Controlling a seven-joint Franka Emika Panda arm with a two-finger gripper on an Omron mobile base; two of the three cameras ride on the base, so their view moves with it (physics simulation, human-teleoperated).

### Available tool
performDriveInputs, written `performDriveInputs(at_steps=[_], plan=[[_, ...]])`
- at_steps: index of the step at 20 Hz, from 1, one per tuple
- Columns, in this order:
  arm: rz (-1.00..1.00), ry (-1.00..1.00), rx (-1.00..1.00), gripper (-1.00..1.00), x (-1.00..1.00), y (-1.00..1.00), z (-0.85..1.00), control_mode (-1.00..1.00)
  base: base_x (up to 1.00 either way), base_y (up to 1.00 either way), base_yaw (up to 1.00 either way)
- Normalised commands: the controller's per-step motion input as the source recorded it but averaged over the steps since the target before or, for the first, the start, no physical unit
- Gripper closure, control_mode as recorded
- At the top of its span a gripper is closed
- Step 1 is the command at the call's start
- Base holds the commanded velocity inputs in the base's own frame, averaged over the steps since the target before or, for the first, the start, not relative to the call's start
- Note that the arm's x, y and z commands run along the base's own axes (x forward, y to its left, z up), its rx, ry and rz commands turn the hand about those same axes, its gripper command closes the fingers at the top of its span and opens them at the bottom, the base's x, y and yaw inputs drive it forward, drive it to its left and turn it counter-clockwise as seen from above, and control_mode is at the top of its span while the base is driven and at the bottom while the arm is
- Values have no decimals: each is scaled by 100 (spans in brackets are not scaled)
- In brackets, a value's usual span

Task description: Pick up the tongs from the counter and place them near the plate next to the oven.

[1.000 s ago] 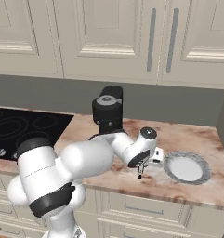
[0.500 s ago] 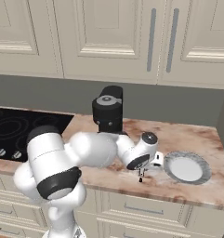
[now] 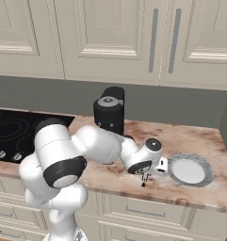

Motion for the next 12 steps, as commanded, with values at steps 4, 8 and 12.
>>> performDriveInputs(at_steps=[4,8,12], plan=[[0,0,0,-100,18,-1,-16,-100,0,0,0],[0,0,0,-100,16,-1,-8,-100,0,0,0],[6,-5,0,-100,-3,0,1,-100,0,0,0]])
